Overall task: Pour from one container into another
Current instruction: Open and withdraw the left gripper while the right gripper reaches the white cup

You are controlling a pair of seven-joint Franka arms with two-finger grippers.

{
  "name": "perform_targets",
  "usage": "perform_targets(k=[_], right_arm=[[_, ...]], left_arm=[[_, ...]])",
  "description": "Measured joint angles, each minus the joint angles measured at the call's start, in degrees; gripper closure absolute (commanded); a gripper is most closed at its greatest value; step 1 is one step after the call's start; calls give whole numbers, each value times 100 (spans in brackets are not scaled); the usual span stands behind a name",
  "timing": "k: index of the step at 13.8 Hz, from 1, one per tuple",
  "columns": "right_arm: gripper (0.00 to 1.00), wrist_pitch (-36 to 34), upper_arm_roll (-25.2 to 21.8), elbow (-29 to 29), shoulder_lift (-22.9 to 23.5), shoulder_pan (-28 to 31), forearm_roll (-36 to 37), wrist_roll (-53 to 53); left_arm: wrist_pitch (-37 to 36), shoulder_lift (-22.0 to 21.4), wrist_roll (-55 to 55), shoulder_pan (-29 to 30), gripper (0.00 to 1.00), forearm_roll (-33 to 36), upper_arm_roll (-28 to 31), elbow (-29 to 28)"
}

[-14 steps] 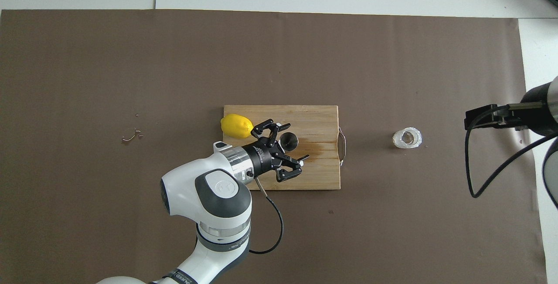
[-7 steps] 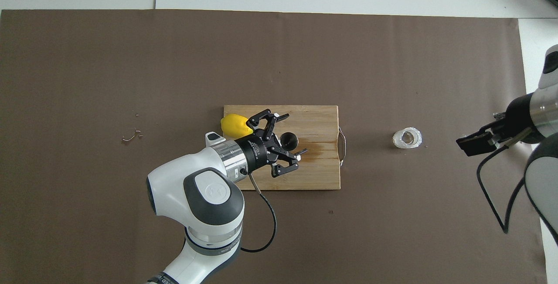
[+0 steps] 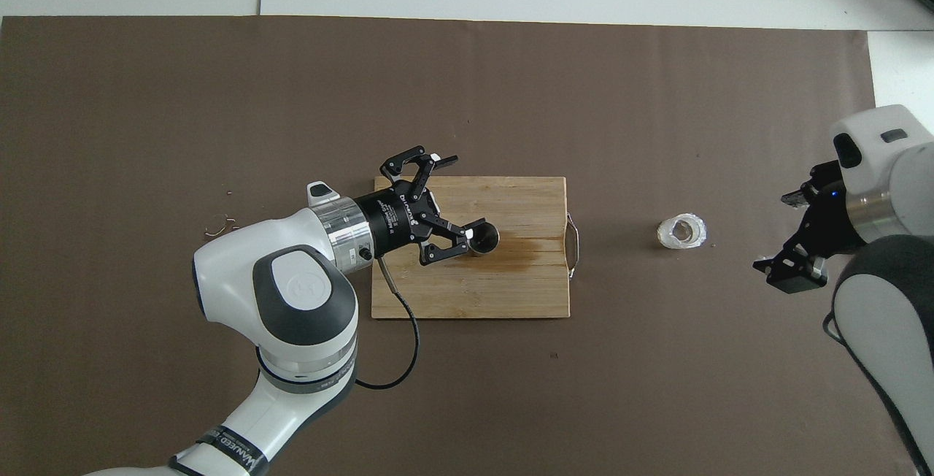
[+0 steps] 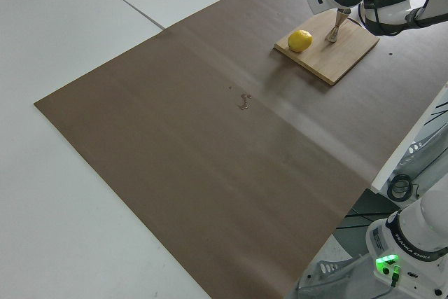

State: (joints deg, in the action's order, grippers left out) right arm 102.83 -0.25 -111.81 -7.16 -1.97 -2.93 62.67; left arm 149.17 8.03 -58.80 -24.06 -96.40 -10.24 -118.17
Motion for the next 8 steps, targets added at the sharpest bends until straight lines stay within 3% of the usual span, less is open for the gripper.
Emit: perform_targets(k=[2, 4, 6, 8], right_arm=[[0, 343, -16, -326, 4, 31, -381, 764], [0, 758, -20, -680, 35, 83, -603, 1655], [0, 1005, -22, -898, 194, 251, -1083, 2658], [0, 1233, -34, -960, 534, 598, -1619, 3846]], left_arm=[[-630, 10, -283, 220, 0, 733, 4, 8], [-1605, 94, -1137, 502, 0, 2078, 9, 186], [-2553, 389, -1970, 789, 0, 3273, 18, 741], [-3103, 711, -2196, 959, 0, 3878, 20, 1230]])
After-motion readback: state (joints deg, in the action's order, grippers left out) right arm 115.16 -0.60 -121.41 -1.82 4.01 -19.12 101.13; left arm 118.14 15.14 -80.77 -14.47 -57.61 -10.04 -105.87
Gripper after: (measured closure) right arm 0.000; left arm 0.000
